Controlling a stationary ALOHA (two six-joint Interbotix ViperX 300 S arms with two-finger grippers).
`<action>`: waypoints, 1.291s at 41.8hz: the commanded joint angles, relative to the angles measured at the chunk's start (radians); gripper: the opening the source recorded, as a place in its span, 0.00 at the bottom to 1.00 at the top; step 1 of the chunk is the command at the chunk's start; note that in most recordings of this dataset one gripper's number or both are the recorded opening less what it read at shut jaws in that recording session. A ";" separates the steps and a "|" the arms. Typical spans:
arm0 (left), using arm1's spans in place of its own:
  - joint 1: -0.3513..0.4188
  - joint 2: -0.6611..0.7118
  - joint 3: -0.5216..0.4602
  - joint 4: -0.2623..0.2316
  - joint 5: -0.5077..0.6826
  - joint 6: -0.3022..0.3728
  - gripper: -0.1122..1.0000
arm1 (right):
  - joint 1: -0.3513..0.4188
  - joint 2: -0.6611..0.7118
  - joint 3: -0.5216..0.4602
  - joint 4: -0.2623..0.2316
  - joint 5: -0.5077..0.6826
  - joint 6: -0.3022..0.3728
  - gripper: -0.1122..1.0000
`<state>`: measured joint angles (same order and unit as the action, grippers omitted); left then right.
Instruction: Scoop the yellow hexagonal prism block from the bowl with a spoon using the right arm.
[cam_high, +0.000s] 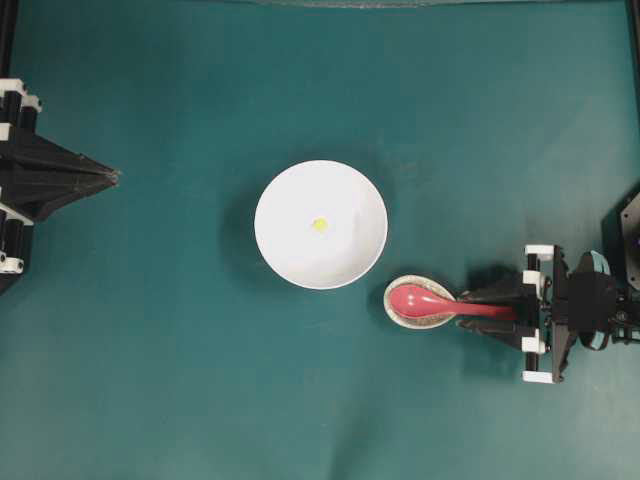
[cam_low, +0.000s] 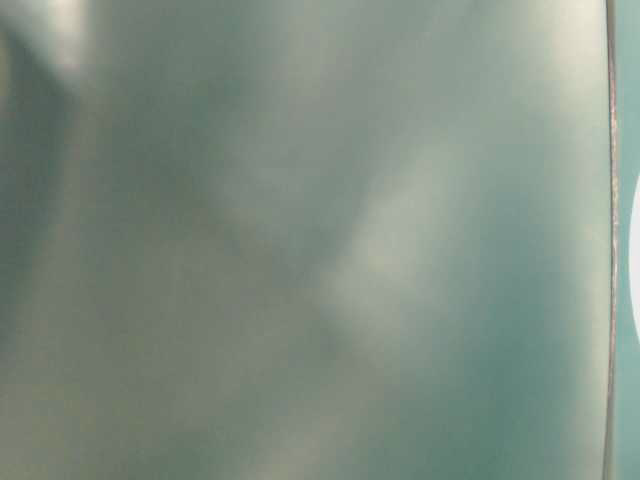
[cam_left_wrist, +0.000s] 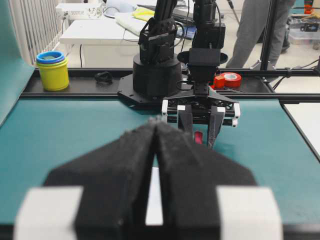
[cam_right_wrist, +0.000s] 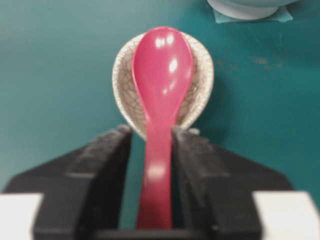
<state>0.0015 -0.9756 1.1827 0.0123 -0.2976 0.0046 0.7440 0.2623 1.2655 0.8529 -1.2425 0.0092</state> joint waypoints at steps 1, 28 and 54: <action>0.002 0.005 -0.023 0.002 -0.011 0.002 0.10 | 0.008 -0.014 0.002 0.003 -0.006 -0.002 0.46; 0.002 0.006 -0.025 0.002 -0.011 0.000 0.10 | 0.008 -0.066 0.023 0.002 0.003 -0.002 0.32; 0.002 0.009 -0.025 0.002 -0.011 0.002 0.10 | 0.006 -0.067 0.009 0.012 0.034 0.000 0.55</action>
<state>0.0015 -0.9756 1.1827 0.0123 -0.2976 0.0046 0.7486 0.2163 1.2793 0.8560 -1.1996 0.0092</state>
